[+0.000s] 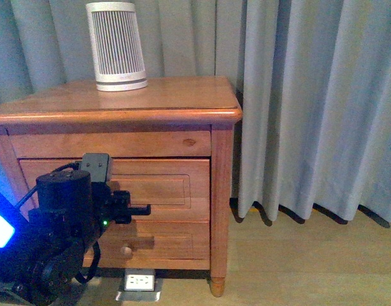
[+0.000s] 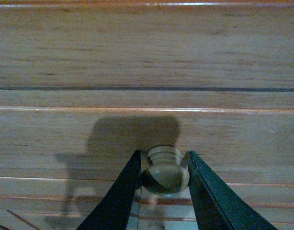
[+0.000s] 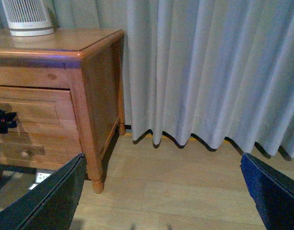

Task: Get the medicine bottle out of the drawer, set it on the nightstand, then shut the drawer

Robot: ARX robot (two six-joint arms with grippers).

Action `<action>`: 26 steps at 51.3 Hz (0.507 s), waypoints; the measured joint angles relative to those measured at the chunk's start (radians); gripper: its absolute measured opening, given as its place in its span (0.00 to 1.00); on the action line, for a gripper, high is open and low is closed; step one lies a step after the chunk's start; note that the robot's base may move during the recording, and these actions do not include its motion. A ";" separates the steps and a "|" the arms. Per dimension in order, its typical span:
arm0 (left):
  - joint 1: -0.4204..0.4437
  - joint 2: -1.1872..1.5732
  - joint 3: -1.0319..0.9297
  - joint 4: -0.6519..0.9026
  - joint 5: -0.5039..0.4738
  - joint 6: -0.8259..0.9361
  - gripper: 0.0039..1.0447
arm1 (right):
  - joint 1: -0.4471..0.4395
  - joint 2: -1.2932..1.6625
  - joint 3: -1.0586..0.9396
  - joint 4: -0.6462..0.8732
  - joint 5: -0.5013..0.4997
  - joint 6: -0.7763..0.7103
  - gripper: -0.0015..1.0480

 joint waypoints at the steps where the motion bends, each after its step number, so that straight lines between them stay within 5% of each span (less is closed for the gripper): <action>1: 0.000 0.000 -0.003 0.004 0.001 0.000 0.24 | 0.000 0.000 0.000 0.000 0.000 0.000 0.93; 26: -0.061 -0.241 -0.513 0.170 -0.087 0.004 0.23 | 0.000 0.000 0.000 0.000 0.000 0.000 0.93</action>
